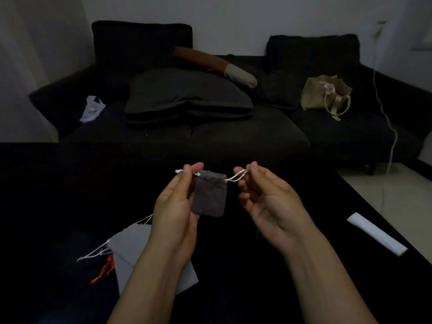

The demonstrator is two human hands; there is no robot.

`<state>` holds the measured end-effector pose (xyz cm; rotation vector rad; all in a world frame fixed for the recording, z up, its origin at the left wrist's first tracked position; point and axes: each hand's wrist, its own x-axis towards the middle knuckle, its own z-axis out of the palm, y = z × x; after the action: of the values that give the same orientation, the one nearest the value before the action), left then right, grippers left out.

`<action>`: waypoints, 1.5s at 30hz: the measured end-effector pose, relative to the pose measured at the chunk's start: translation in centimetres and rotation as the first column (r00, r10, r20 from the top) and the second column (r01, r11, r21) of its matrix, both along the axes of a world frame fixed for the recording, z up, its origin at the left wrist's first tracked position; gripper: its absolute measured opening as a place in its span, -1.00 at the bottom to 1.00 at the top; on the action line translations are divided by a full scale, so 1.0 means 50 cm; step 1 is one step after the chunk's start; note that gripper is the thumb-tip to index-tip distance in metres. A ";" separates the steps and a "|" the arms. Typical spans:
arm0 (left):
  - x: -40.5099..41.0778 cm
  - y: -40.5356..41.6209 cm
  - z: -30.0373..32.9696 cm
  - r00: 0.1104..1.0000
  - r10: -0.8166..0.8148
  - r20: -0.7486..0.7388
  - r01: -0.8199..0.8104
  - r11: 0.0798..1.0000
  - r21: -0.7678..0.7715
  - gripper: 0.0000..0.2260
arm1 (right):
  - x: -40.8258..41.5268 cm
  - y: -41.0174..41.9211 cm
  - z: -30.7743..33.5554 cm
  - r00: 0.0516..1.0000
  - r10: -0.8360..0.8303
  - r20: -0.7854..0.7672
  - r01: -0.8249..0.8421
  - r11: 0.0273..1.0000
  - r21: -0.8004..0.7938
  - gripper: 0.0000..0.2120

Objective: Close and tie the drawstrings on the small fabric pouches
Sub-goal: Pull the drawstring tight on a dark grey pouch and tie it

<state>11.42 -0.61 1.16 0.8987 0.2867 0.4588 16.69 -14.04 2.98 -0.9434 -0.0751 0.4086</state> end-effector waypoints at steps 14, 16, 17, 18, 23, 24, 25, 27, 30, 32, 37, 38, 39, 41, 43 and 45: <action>-0.004 0.002 0.000 0.998 0.068 0.001 -0.068 0.997 -0.044 -0.76 | 0.005 0.009 -0.006 0.996 0.037 -0.077 -0.028 0.993 0.118 -0.87; -0.003 0.000 -0.002 0.999 0.050 -0.013 -0.050 0.998 -0.046 -0.76 | 0.005 0.014 -0.010 0.995 0.033 -0.095 -0.020 0.991 0.135 -0.89; -0.003 0.000 -0.002 0.999 0.051 -0.017 -0.052 0.997 -0.052 -0.77 | 0.006 0.016 -0.013 0.996 0.021 -0.092 -0.009 0.991 0.131 -0.88; -0.003 0.001 -0.002 0.998 0.063 -0.020 -0.064 0.997 -0.053 -0.77 | 0.008 0.016 -0.016 0.997 -0.003 -0.077 0.012 0.993 0.116 -0.86; -0.008 0.002 -0.003 0.982 0.187 -0.022 -0.186 0.982 0.026 -0.73 | 0.021 0.014 -0.021 0.972 -0.209 0.111 0.213 0.976 -0.034 -0.80; -0.007 0.000 -0.003 0.981 0.194 -0.015 -0.194 0.981 0.021 -0.72 | 0.022 0.013 -0.021 0.966 -0.223 0.128 0.230 0.972 -0.044 -0.81; -0.007 -0.003 -0.003 0.981 0.192 -0.007 -0.192 0.981 0.029 -0.72 | 0.023 0.013 -0.021 0.964 -0.225 0.142 0.234 0.971 -0.052 -0.81; -0.005 -0.008 -0.001 0.988 0.155 -0.002 -0.155 0.985 0.081 -0.71 | 0.023 0.009 -0.023 0.964 -0.197 0.179 0.216 0.972 -0.092 -0.82; -0.006 -0.008 0.002 0.997 0.077 -0.016 -0.075 0.993 0.096 -0.71 | 0.022 0.000 -0.024 0.966 -0.135 0.222 0.171 0.973 -0.153 -0.81; -0.008 -0.004 0.002 0.997 0.083 -0.001 -0.082 0.992 0.097 -0.70 | 0.022 -0.001 -0.021 0.960 -0.153 0.236 0.187 0.974 -0.131 -0.80; -0.012 0.004 0.001 0.995 0.102 0.018 -0.103 0.969 0.227 -0.69 | 0.022 0.004 -0.026 0.933 -0.105 0.343 0.195 0.951 -0.239 -0.81; -0.014 0.006 0.001 0.995 0.104 0.010 -0.103 0.955 0.277 -0.69 | 0.018 0.006 -0.029 0.923 -0.028 0.384 0.162 0.933 -0.322 -0.82; -0.014 0.008 -0.001 0.995 0.105 0.003 -0.100 0.942 0.321 -0.69 | 0.015 0.009 -0.030 0.906 0.056 0.420 0.131 0.905 -0.404 -0.84; -0.016 0.012 -0.003 0.997 0.081 -0.009 -0.072 0.934 0.351 -0.69 | 0.008 0.008 -0.031 0.861 0.212 0.461 0.100 0.820 -0.564 -0.86; -0.021 0.014 -0.002 0.998 0.050 -0.030 -0.037 0.941 0.337 -0.68 | 0.004 0.004 -0.030 0.812 0.356 0.462 0.101 0.695 -0.712 -0.75; -0.025 0.017 0.000 0.999 0.012 -0.044 0.002 0.953 0.304 -0.67 | 0.000 -0.003 -0.027 0.755 0.465 0.462 0.089 0.625 -0.775 -0.66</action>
<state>10.14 0.22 1.15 1.2110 0.2637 0.4959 16.70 -14.21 1.61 -1.9352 -0.6925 0.3058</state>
